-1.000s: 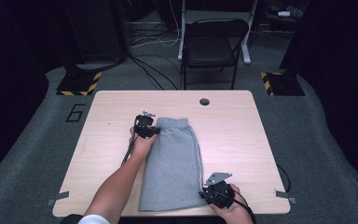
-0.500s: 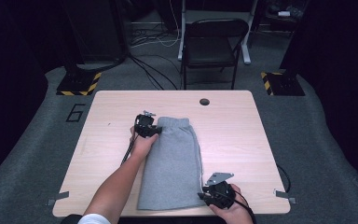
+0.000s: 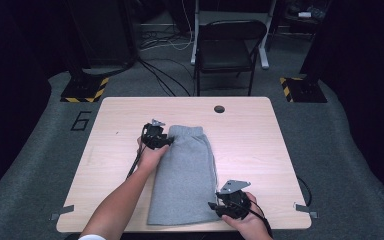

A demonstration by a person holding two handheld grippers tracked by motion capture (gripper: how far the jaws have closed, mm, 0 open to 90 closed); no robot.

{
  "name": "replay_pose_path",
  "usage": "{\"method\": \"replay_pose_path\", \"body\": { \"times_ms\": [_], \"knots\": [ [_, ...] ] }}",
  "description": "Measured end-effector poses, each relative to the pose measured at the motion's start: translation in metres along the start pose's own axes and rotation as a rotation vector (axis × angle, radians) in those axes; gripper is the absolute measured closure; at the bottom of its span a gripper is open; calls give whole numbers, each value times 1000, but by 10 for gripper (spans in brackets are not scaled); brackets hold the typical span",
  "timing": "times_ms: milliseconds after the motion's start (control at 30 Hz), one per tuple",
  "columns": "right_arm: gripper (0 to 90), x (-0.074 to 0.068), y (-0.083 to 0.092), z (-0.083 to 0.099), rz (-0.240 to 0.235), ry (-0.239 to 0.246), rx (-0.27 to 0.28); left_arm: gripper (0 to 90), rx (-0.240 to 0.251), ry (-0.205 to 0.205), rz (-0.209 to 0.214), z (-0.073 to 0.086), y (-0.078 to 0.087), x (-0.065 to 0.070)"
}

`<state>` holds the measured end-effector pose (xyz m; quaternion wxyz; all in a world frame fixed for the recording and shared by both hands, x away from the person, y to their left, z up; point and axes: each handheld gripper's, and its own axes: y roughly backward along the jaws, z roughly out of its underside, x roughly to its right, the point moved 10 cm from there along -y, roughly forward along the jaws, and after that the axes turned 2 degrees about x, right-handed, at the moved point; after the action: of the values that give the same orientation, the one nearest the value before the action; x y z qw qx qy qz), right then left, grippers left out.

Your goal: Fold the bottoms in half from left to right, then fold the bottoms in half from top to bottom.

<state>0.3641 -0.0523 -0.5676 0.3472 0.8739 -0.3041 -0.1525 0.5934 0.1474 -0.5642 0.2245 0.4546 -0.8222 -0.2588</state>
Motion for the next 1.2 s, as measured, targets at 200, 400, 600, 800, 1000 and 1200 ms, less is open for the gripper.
{"method": "replay_pose_path", "body": {
  "times_ms": [200,400,600,800,1000,1200],
  "knots": [
    [461,4,2,-7,16,10,34,574,21,2,17,2,15,4],
    [454,6,5,-17,37,-9,90,551,31,-13,26,-2,26,7],
    [446,9,6,-19,60,-1,104,541,12,-48,33,2,37,12],
    [480,14,5,-22,60,-37,118,513,59,7,112,5,52,24],
    [467,21,5,-28,83,-7,119,511,54,-46,118,7,60,26],
    [464,32,7,-40,80,-4,106,493,62,-48,103,4,65,20]
  ]
}}
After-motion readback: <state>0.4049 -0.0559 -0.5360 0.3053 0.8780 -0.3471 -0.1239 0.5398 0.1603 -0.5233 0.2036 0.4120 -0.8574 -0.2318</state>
